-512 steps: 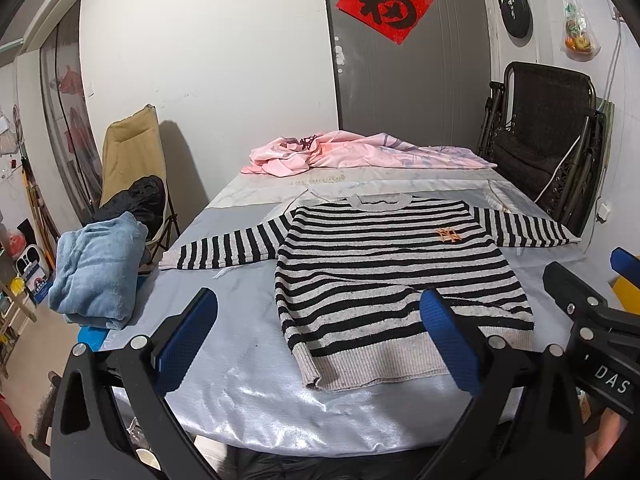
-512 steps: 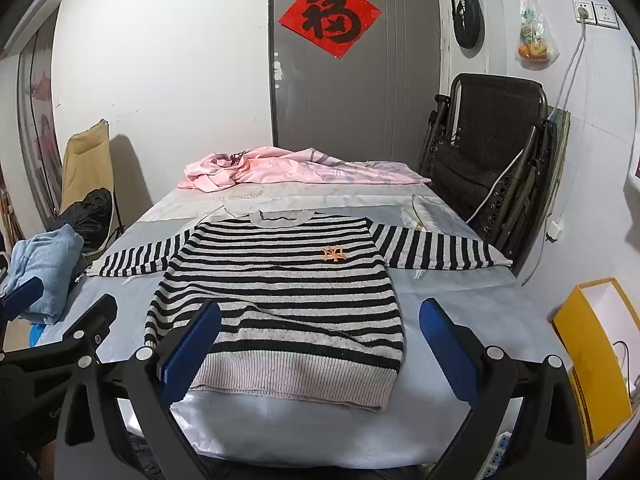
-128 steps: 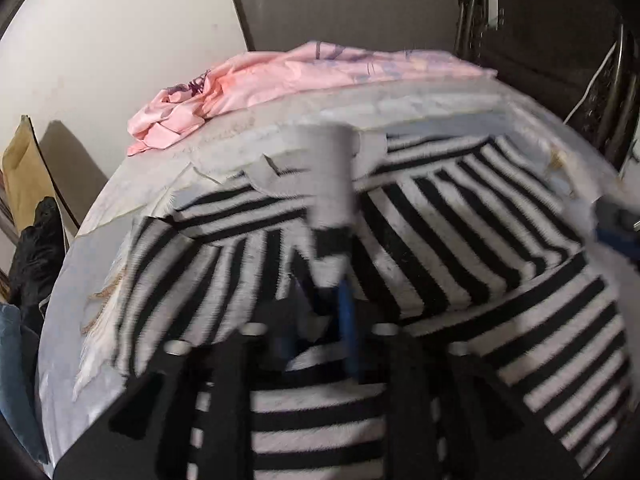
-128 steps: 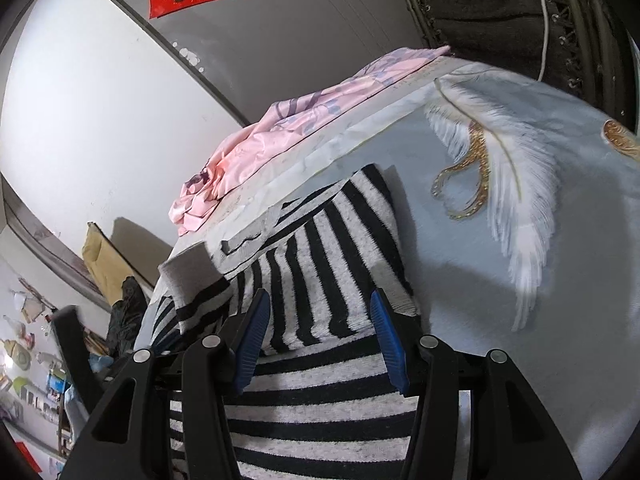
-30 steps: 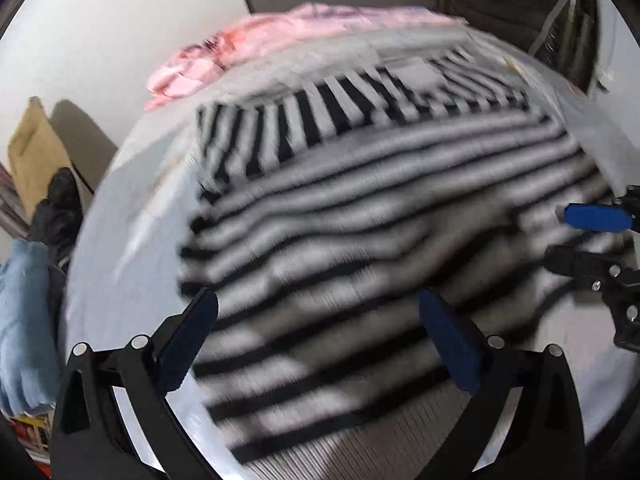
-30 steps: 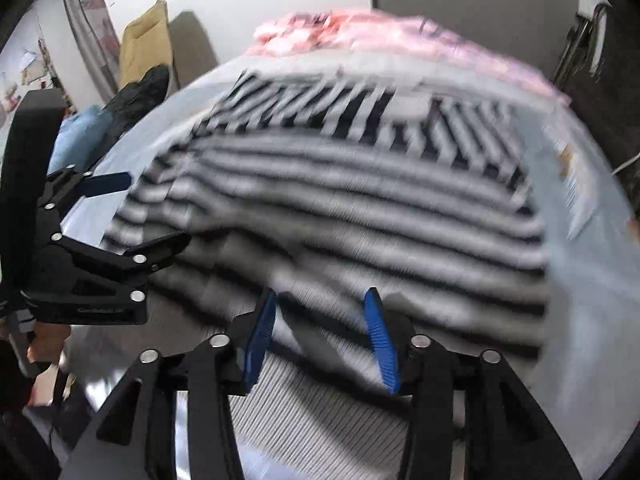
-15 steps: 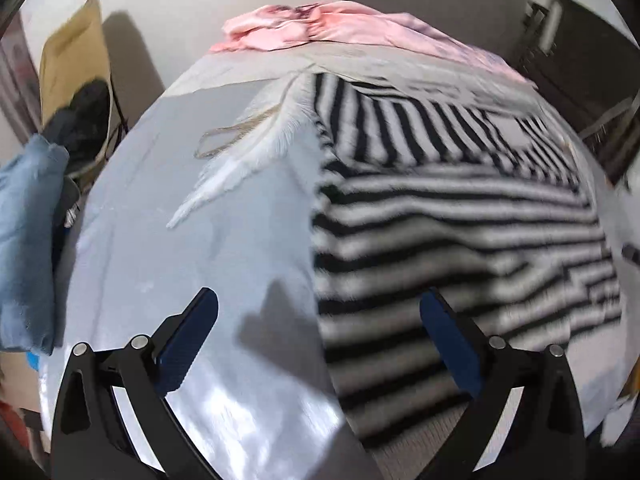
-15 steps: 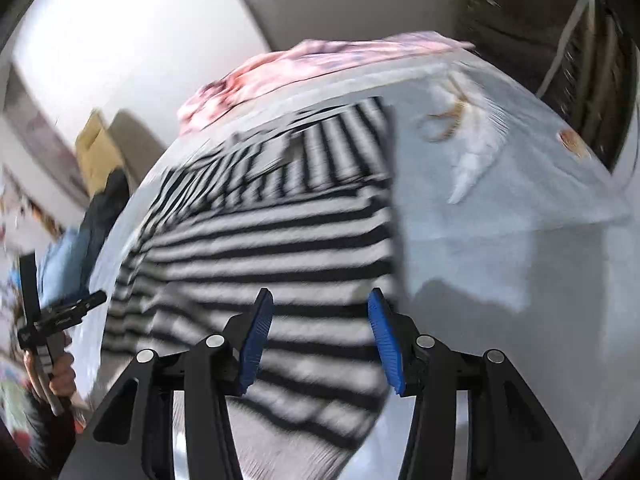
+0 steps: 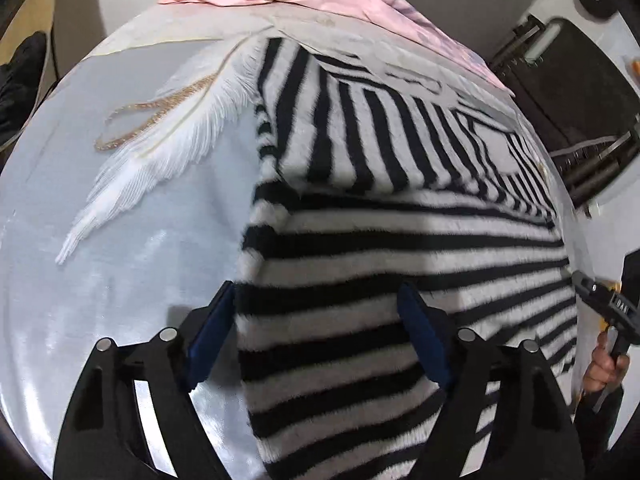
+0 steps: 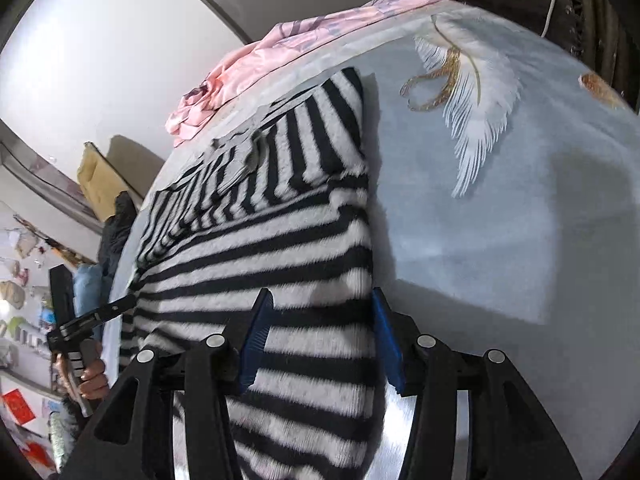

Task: Fold small clothes
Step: 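Grasp the grey hem with both tools and fold it toward the collar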

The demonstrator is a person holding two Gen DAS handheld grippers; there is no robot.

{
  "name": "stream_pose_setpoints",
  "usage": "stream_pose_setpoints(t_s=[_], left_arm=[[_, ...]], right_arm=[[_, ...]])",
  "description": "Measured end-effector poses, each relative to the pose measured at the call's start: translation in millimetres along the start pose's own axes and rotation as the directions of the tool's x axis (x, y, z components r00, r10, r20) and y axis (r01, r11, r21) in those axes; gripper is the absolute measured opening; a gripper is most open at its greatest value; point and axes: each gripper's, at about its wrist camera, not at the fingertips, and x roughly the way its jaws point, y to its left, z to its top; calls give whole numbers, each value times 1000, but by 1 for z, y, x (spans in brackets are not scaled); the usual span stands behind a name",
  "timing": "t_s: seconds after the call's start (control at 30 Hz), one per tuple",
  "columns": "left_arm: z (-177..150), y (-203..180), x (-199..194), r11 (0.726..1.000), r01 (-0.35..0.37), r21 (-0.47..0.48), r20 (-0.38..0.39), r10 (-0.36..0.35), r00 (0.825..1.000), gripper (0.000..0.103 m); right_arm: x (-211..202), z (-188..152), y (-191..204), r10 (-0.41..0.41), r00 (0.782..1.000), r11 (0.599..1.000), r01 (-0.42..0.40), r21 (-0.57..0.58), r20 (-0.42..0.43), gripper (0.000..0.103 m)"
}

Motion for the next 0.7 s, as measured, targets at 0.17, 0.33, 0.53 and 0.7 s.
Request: stream_pose_setpoints(t_s=[0.17, 0.33, 0.53, 0.7], left_arm=[[-33, -7, -16, 998, 56, 25, -20, -56, 998, 76], [-78, -17, -37, 992, 118, 47, -28, -116, 993, 75], [-115, -34, -50, 982, 178, 56, -22, -177, 984, 69], [-107, -31, -45, 984, 173, 32, -3, -173, 985, 40]], right_arm=[[-13, -27, 7, 35, 999, 999, -35, -23, -35, 51], [-24, -60, 22, 65, 995, 995, -71, -73, -82, 51], [-32, -95, 46, 66, 988, 980, -91, -178, -143, 50], [-30, -100, 49, 30, 992, 979, -55, -199, -125, 20]])
